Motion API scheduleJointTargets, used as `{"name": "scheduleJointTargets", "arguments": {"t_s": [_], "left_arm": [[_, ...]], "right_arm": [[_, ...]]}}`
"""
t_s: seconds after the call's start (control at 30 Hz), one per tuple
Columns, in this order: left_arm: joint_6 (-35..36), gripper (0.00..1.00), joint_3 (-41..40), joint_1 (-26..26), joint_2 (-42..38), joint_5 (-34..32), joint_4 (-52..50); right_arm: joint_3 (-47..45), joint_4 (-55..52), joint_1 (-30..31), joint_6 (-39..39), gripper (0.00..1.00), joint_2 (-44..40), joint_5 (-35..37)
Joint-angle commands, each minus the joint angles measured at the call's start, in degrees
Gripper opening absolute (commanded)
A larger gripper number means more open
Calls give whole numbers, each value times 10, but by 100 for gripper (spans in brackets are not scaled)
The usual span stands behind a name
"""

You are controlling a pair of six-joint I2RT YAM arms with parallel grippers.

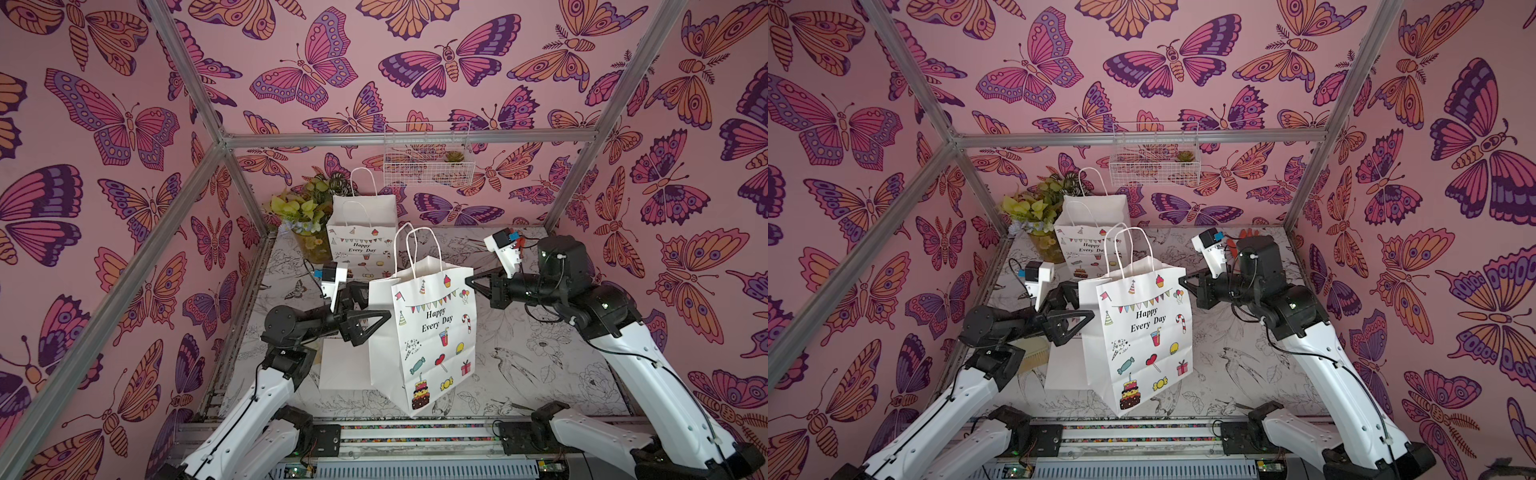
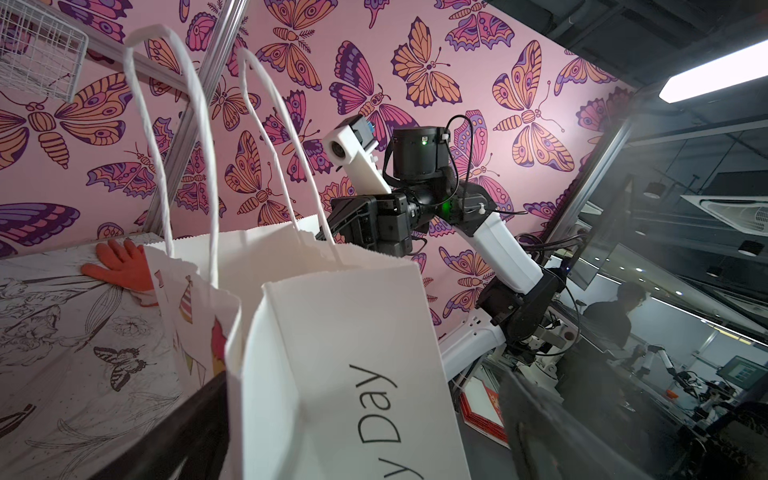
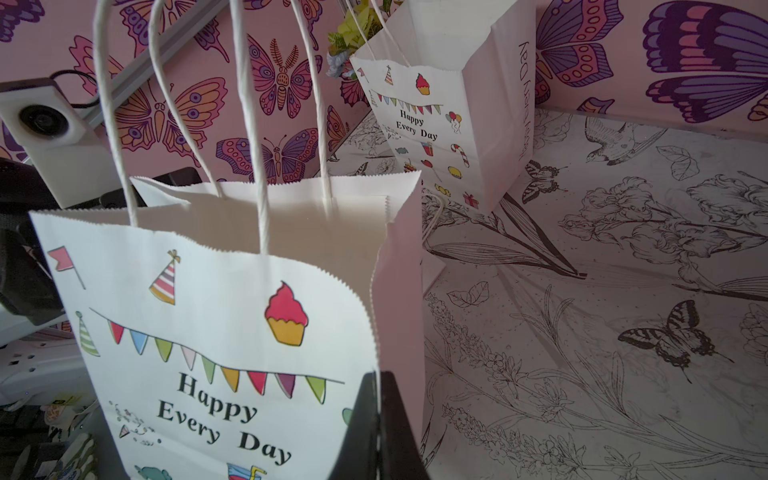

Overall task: Put away the paper bag
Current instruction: Press the paper bag.

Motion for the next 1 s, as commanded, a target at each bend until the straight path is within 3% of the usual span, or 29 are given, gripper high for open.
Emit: {"name": "scheduleJointTargets", "arguments": {"t_s": [0.0,0.23,0.43,0.97], "left_arm": [[15,100,12,-8,12,17,-1],[48,97,28,-28,38,9,-56],[103,92,43,-44,51,-7,-134],[144,45,50,-55,66,-31,-183]], "right_arm": [[14,30,11,29,0,-9,-5],[30,-5,53,23,0,-2,62],[22,17,59,48,0,-9,58],[7,31,67,79,0,-31,49]]}}
